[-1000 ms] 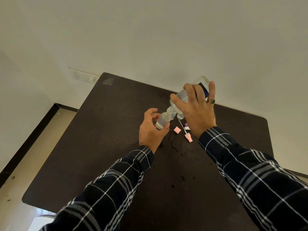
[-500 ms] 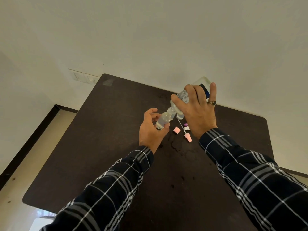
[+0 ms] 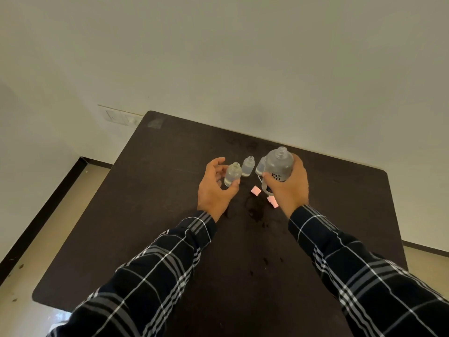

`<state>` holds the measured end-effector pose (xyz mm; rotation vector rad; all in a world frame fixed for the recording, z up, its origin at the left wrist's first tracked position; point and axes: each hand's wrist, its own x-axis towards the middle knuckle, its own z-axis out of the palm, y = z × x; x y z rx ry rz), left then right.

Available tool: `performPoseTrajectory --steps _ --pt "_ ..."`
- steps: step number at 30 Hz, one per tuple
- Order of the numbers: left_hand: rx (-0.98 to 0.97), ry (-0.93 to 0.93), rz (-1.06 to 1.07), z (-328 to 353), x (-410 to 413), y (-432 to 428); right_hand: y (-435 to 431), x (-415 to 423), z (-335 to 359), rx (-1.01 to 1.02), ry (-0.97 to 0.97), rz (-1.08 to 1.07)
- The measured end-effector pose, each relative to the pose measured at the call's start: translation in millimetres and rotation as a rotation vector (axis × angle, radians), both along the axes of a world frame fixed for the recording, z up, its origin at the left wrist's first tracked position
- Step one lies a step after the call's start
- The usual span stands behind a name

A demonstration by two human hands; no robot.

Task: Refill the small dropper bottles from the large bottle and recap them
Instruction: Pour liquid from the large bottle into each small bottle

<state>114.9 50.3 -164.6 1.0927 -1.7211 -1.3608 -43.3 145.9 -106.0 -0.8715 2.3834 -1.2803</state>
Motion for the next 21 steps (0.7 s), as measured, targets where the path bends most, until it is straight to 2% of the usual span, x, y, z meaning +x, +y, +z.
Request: performPoseTrajectory --steps 2,11,21 --pt "-0.008 -0.036 -0.034 -4.7 0.3 -6.8 8.3 -1.3 -6.8 -0.003 -0.083 -0.037" --pt "0.020 -0.333 -0.053 -17.2 -1.8 -27.0 42.0 -10.3 -29.7 -0.016 -0.187 -0.138" --pt "0.123 -0.361 -0.001 -23.9 -17.7 -23.6 63.2 -39.7 -36.9 -0.007 -0.196 -0.255"
